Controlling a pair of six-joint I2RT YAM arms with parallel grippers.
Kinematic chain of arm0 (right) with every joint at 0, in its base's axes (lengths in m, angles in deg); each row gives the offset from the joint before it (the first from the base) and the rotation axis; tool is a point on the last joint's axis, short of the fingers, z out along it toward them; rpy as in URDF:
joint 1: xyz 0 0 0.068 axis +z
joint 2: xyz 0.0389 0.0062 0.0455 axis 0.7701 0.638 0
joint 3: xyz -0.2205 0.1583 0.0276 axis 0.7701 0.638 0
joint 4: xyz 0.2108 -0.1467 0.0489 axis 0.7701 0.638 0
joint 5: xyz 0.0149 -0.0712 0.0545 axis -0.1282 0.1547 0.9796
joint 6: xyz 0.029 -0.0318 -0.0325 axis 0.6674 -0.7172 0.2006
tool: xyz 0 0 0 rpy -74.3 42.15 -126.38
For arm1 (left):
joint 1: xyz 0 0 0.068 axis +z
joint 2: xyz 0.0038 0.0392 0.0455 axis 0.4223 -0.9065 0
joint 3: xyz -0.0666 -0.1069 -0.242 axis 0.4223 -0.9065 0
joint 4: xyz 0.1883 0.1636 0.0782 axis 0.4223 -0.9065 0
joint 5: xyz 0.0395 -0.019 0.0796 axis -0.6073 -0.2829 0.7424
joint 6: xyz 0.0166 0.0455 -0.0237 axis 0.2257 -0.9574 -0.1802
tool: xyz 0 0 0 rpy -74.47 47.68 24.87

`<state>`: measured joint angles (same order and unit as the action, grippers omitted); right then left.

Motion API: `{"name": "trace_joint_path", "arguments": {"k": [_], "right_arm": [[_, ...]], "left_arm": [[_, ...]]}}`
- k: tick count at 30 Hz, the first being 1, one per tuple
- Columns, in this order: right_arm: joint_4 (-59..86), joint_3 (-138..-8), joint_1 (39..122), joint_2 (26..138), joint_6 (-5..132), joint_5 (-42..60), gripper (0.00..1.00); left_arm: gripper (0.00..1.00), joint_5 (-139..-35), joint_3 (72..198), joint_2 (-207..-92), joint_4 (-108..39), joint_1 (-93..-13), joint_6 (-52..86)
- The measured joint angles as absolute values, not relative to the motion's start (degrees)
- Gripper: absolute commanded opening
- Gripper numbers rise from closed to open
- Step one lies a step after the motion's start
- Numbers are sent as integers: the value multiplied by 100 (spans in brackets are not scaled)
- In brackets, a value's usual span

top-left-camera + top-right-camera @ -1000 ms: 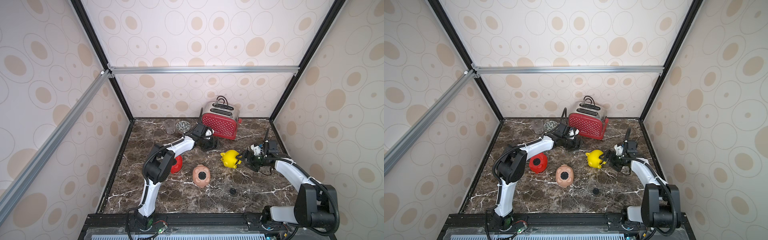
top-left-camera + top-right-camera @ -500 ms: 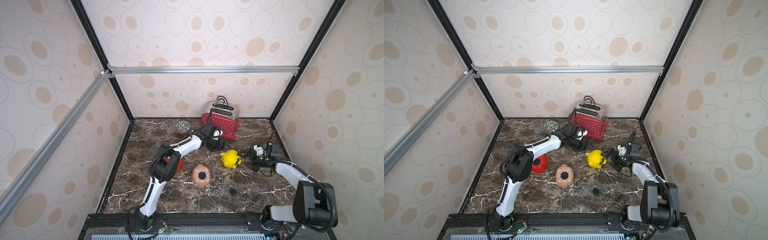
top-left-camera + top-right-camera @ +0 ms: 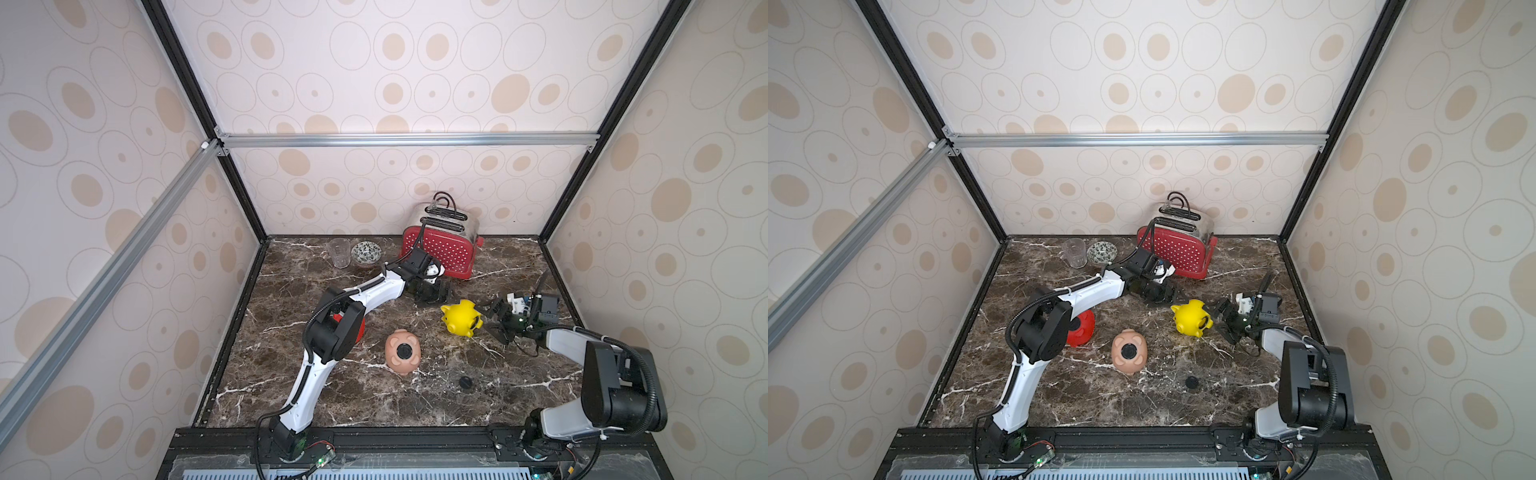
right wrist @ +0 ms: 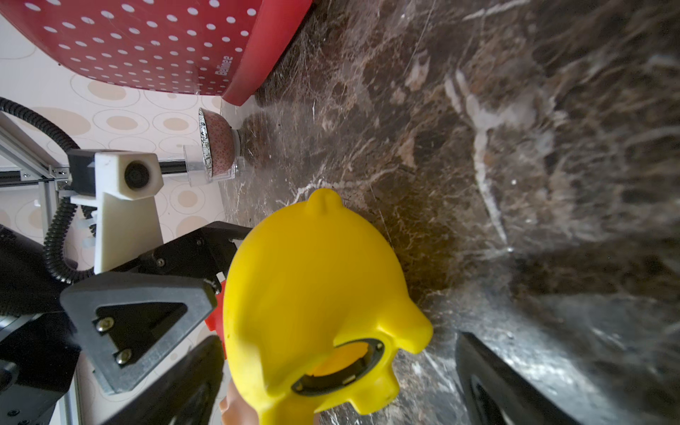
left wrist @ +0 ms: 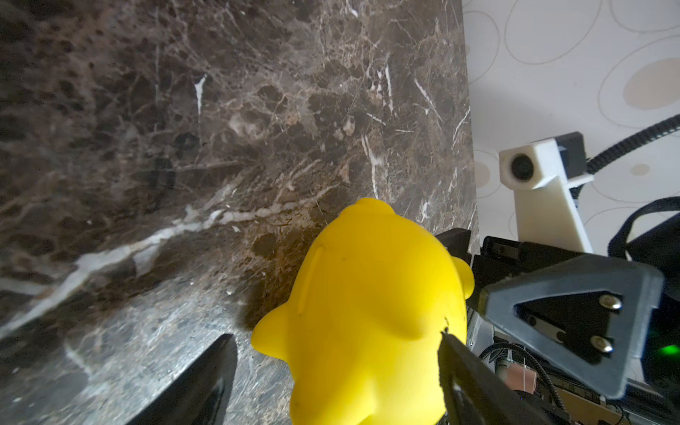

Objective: Close piggy banks
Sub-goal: Turn over the piggy bank at the center of the board.

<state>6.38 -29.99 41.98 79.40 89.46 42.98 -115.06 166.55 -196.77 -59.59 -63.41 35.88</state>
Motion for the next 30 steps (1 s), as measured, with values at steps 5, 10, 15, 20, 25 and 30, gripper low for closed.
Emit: {"name": "trace_joint_path", "arguments": {"k": [5,10,15,20,25,30], "right_arm": [[94,-2916,4191,8207,9088,4425,100],[-529,-2804,4191,8452,9296,4624,100],[-842,-2756,4191,8563,9475,4718,100],[-903,-2750,4191,8574,9521,4759,100],[-977,-2750,4191,8614,9613,4812,100],[-1073,-2750,4191,8646,9685,4873,100]], "left_arm": [[86,-11552,16660,-19732,-5953,-6350,3586],[85,-11567,16675,-19752,-5950,-6350,3586],[84,-11615,16677,-19771,-5939,-6350,3586],[83,-11677,16679,-19800,-5872,-6350,3588],[83,-11674,16677,-19804,-5835,-6354,3588],[83,-11690,16677,-19824,-5776,-6363,3588]]}}
